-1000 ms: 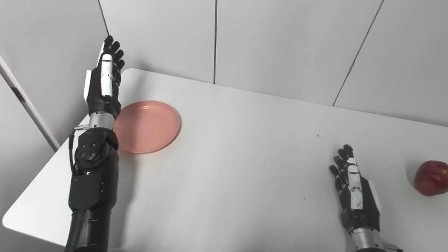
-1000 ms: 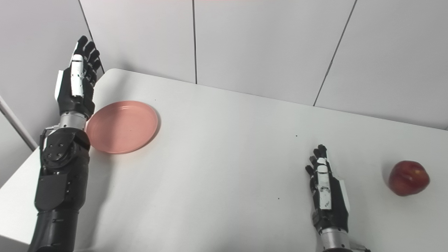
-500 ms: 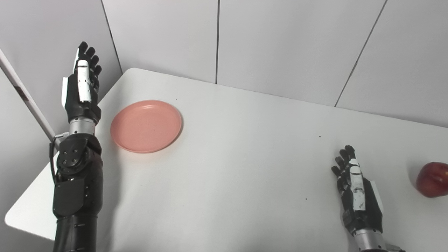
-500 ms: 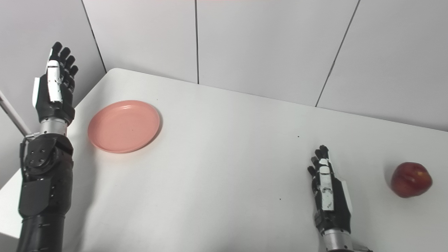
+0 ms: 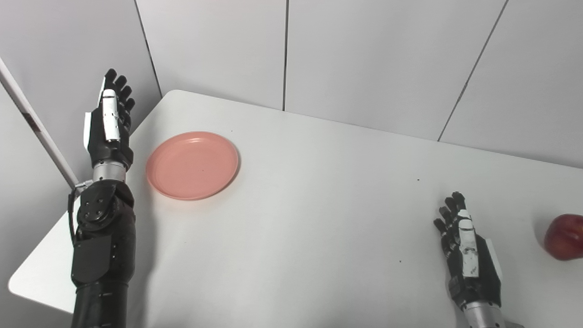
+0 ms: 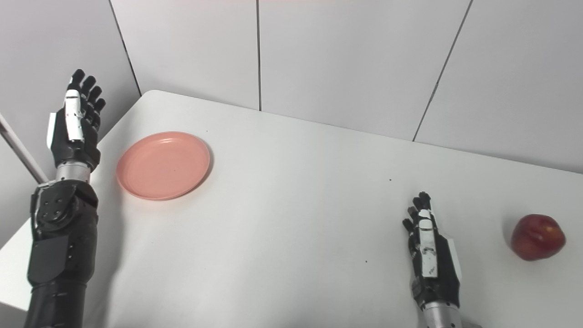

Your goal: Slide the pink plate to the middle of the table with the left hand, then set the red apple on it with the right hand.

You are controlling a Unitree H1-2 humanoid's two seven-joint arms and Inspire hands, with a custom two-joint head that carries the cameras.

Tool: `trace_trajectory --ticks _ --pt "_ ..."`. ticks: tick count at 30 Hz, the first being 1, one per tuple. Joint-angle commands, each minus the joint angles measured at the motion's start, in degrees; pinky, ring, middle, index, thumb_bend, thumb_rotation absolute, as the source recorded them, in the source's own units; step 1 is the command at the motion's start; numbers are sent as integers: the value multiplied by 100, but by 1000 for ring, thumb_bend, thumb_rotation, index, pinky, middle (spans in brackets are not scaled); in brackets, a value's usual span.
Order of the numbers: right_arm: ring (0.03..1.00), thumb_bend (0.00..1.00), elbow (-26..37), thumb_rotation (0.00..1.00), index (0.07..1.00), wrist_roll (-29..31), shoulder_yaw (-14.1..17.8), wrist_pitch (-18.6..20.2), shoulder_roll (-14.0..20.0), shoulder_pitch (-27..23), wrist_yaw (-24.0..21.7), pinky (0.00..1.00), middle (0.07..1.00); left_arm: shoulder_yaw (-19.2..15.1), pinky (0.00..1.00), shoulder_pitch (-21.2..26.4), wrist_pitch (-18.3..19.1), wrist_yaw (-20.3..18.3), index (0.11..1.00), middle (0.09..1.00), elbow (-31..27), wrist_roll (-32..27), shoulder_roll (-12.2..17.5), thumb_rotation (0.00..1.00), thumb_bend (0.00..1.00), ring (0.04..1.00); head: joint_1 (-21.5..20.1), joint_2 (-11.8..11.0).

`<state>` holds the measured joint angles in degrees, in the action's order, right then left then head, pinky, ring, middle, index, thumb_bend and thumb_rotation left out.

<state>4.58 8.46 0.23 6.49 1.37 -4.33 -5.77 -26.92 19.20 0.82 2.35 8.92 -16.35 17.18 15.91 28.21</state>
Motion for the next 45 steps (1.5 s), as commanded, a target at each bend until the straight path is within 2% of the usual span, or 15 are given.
trace_trajectory --ticks 1,17,22,26,32,36,40,45 --pt "1000 158 97 1000 1000 31 37 -181 22 -120 -18 1000 1000 -23 984 110 -225 50 933 960 -48 -26 93 1000 346 969 3 6" --pt "1000 182 147 1000 1000 -25 46 -116 48 -124 -6 1000 1000 -53 969 5 -585 182 938 951 609 -43 74 1000 296 948 60 37" --pt "1000 185 161 1000 1000 2 55 -112 47 -116 -7 1000 1000 -99 983 -20 -724 117 942 957 733 -163 105 1000 306 950 73 41" --pt "1000 182 192 1000 1000 -56 47 -62 56 -108 22 1000 1000 -106 951 -39 -782 113 922 940 872 -205 136 1000 346 931 80 44" --pt "1000 176 209 1000 1000 75 69 -14 47 -115 -20 1000 1000 -56 933 -58 -887 19 919 948 1150 -238 182 1000 376 947 82 49" --pt "1000 175 190 1000 1000 -12 47 -40 71 -117 3 1000 1000 -35 934 3 -889 23 904 935 1339 -269 162 1000 335 942 82 49" --pt "1000 180 187 1000 1000 49 65 -23 62 -123 -17 1000 1000 92 954 -7 -1098 -175 902 937 1604 -242 200 1000 321 946 82 55" --pt "1000 170 176 1000 1000 67 61 -81 67 -122 -36 1000 1000 126 949 31 -1103 -332 890 936 1881 -359 199 1000 338 947 80 65"
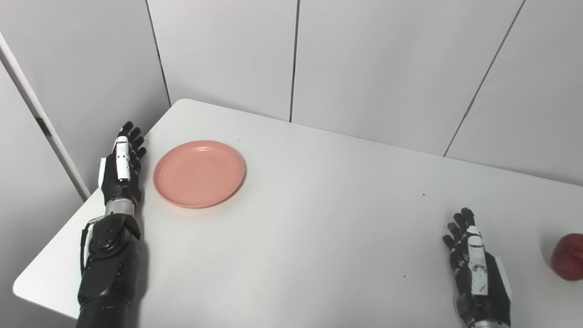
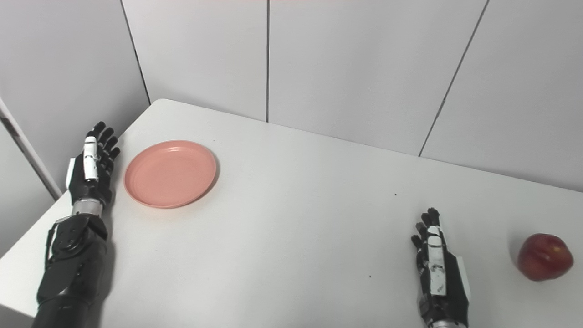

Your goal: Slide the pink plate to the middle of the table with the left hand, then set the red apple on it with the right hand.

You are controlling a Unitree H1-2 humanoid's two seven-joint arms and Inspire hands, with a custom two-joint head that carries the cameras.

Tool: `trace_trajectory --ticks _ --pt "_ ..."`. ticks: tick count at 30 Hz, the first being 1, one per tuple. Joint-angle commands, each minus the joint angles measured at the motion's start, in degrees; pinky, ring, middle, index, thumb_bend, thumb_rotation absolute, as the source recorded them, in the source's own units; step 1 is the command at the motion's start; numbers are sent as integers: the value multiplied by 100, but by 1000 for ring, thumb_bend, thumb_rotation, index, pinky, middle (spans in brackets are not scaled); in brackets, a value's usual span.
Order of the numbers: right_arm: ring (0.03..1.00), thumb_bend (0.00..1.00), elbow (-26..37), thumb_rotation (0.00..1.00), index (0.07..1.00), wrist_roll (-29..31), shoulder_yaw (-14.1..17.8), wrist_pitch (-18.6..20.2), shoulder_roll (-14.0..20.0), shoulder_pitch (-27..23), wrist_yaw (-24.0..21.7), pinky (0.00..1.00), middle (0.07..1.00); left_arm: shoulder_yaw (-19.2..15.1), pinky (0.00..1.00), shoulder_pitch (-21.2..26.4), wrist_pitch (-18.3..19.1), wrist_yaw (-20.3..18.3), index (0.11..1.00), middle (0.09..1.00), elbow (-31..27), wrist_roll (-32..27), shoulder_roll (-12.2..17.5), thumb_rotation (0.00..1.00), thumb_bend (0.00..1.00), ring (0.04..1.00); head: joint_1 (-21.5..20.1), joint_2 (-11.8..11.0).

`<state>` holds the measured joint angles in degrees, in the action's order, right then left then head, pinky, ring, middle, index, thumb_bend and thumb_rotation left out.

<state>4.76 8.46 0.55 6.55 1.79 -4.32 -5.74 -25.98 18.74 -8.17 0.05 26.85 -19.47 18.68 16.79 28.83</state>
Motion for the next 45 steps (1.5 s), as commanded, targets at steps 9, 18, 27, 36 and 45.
trace_trajectory --ticks 9,18,27,36,45 --pt "1000 180 175 1000 1000 3 25 -44 13 -120 12 1000 1000 159 964 194 -180 -61 924 947 338 56 -7 1000 317 952 -7 21" --pt "1000 192 160 1000 1000 56 28 -95 27 -113 -41 1000 1000 376 999 253 -150 -78 955 972 455 122 -11 1000 332 979 -2 27" --pt "1000 193 162 1000 1000 72 32 -69 4 -124 -29 1000 1000 512 971 306 -182 -162 921 952 595 117 -3 1000 358 960 -28 34" --pt "1000 194 148 1000 1000 13 11 -112 18 -125 -33 1000 1000 621 979 284 50 -408 940 965 429 -59 -94 1000 361 970 -43 29" --pt "1000 176 133 1000 1000 47 -7 -145 13 -121 -57 1000 1000 821 955 227 475 -255 918 946 -82 67 -294 1000 320 952 -91 56"
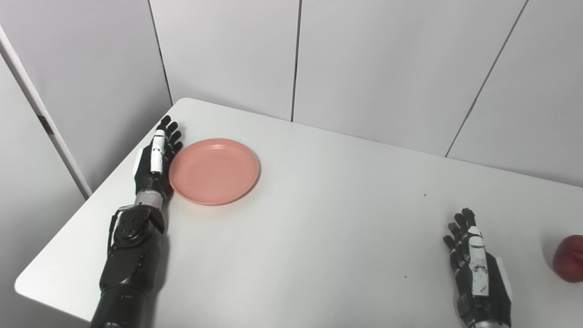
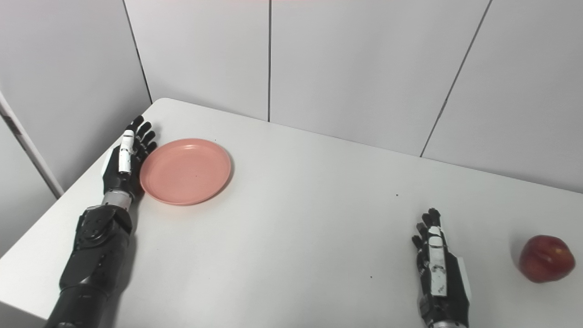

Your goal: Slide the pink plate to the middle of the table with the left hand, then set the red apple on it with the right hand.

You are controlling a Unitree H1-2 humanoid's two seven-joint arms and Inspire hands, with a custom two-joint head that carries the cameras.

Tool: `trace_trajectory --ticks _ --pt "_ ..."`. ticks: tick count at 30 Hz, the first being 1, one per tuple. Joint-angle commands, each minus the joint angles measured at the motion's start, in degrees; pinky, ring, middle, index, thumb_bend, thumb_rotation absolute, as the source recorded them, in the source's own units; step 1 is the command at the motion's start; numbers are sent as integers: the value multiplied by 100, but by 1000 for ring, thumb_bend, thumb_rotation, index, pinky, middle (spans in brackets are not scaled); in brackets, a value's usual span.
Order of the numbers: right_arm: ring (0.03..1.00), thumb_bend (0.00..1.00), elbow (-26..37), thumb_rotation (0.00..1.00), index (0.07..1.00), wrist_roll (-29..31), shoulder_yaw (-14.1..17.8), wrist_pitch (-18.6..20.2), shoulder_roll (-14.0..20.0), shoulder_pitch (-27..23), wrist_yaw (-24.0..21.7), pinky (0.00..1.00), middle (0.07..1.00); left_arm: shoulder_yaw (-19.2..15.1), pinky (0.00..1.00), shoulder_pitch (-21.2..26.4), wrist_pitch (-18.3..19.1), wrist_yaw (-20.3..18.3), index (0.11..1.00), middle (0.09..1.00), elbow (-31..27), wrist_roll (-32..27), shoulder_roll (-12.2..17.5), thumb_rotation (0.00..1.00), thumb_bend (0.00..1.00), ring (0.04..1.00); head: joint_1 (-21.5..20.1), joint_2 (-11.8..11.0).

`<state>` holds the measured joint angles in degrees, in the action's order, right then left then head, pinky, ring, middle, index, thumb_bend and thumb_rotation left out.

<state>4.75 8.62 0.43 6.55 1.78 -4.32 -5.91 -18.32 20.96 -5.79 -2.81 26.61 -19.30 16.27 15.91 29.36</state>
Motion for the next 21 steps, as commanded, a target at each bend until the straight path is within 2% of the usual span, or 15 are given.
trace_trajectory --ticks 1,14,21 --pt "1000 175 146 1000 1000 26 1 -129 11 -119 -35 1000 1000 85 954 22 271 41 917 945 -68 62 -74 1000 316 951 -13 -1" --pt "1000 156 203 1000 1000 20 -16 -92 0 -103 -31 1000 1000 259 961 85 739 6 929 953 -527 41 -289 1000 323 958 -41 13" --pt "1000 167 227 1000 1000 -12 -17 -80 -26 -88 9 1000 1000 389 966 143 694 -79 930 952 -511 120 -360 1000 296 965 -70 39"
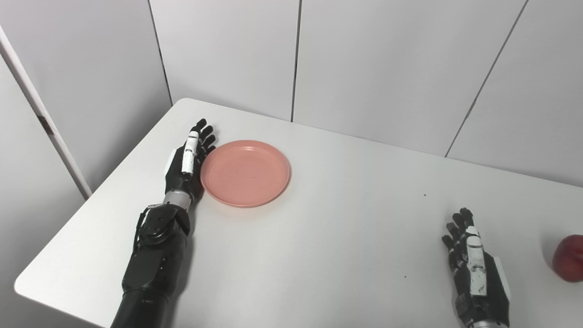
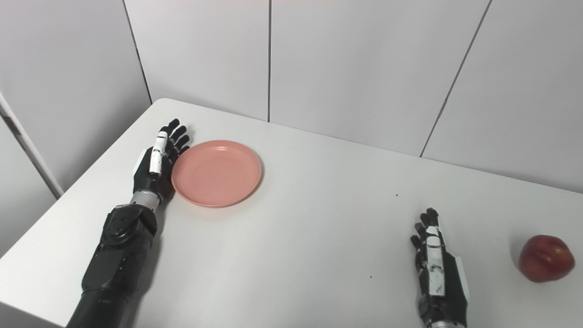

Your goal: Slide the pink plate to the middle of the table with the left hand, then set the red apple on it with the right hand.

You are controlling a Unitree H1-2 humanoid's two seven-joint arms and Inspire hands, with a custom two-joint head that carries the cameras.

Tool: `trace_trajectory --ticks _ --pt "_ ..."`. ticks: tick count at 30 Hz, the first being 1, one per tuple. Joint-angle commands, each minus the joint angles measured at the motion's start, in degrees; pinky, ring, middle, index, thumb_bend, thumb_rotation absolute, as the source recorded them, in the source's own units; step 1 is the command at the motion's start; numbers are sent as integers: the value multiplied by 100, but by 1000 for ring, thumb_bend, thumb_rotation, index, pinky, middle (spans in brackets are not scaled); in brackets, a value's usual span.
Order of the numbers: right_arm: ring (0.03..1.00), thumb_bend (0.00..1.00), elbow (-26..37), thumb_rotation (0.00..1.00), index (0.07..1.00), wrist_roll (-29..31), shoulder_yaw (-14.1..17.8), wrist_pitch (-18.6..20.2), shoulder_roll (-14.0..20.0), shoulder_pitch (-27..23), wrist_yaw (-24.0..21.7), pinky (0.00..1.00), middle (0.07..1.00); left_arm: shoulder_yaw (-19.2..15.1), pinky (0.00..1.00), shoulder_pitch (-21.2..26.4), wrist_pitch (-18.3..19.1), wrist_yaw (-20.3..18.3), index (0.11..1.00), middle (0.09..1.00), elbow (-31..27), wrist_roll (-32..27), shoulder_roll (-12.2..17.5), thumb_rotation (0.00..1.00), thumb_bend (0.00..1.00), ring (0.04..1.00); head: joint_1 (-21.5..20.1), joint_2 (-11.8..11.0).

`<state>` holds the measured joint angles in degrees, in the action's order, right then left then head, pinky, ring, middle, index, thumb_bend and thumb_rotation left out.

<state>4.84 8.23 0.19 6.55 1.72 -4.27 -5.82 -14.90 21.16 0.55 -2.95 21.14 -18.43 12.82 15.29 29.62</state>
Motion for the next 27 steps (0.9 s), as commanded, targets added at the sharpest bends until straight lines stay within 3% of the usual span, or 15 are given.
trace_trajectory --ticks 1,7,27 --pt "1000 166 230 1000 1000 -6 2 -67 -24 -93 21 1000 1000 73 968 130 47 -78 932 953 52 46 -11 1000 296 966 -8 13" --pt "1000 173 225 1000 1000 40 -10 -88 -6 -92 -27 1000 1000 185 968 200 148 11 929 950 60 103 -81 1000 313 960 -23 29" --pt "1000 170 355 1000 1000 -59 -45 -32 -97 -64 87 1000 1000 581 974 397 116 -240 931 960 343 236 -246 1000 297 972 -203 139"
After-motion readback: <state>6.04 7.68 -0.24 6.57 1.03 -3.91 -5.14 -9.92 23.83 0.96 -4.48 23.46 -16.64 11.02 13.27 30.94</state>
